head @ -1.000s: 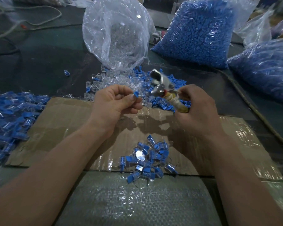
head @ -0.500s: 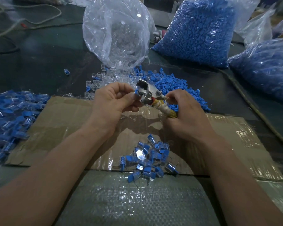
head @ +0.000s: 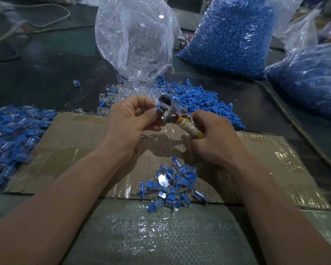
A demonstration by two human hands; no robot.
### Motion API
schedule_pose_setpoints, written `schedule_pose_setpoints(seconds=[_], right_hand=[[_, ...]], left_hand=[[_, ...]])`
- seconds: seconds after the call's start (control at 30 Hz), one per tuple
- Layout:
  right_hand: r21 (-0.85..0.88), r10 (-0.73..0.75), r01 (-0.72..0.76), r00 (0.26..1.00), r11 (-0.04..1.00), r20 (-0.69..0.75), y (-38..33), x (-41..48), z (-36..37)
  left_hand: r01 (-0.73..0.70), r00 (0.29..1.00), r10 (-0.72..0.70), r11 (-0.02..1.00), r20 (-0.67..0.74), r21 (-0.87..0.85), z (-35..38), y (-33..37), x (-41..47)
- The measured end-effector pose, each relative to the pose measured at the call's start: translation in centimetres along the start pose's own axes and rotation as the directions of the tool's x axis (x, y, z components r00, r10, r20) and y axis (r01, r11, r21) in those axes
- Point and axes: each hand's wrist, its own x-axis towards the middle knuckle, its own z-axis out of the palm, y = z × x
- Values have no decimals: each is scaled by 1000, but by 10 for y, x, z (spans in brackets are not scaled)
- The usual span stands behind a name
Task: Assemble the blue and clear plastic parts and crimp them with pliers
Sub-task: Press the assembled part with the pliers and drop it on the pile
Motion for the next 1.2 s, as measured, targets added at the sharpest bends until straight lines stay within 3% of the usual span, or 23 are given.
schedule_pose_setpoints(seconds=[0.5,0.7,0.8,0.93,1.2], right_hand=[[-30,5,-5,1000,1000,-22,1,1,4],[-9,62,-64,987,998,-146,12,4,2],[-11,156,-164,957,986,-245,21,3,-1],[-13,286,-302,916,953,-280,31,5,-4],[9,487,-498,842,867,-232,46,8,-10]], left_hand=[[34,998,-32,999,-51,38,2,1,-1],[157,986,-158,987,-61,-19,0,3,1],[225,969,-229,973,93,51,-1,7,-2],[198,906,-230,972,356,124,2,12,-10],[168,818,-244,967,520,189,-1,12,-13]])
